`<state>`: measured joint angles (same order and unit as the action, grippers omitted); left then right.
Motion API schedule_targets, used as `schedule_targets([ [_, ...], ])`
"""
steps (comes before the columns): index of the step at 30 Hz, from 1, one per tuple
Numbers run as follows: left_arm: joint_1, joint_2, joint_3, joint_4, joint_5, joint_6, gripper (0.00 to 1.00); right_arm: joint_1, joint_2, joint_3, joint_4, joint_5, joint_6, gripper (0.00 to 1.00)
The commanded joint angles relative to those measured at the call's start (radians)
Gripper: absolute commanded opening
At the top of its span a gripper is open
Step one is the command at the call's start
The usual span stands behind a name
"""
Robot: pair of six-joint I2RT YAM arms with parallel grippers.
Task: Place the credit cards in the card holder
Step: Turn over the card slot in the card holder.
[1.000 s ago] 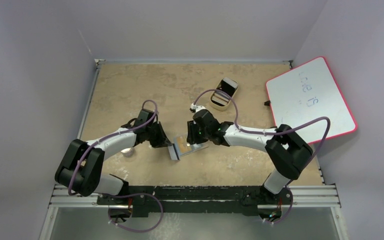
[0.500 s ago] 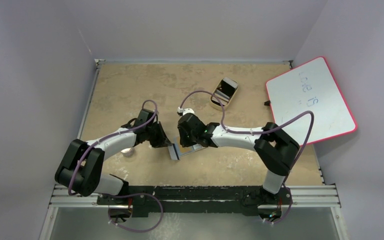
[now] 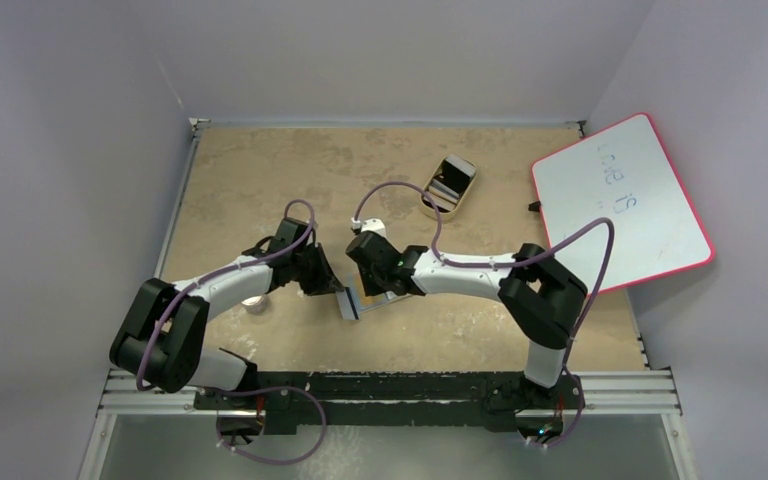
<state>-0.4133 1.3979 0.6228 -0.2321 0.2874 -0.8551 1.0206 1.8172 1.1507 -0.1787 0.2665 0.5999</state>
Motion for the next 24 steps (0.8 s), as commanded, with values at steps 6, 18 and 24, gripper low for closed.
schedule_targets([
  [6, 0.0, 0.0, -0.003, 0.017, -0.027, -0.001, 0.0, -0.001, 0.017, 0.046, -0.025, 0.058, 0.01, 0.22],
  [18, -0.001, -0.001, 0.002, 0.006, -0.032, 0.002, 0.0, -0.001, -0.004, 0.027, -0.015, 0.053, 0.004, 0.0],
  [24, 0.0, 0.004, 0.005, -0.013, -0.047, 0.011, 0.0, -0.036, -0.093, -0.073, 0.109, -0.019, -0.005, 0.0],
])
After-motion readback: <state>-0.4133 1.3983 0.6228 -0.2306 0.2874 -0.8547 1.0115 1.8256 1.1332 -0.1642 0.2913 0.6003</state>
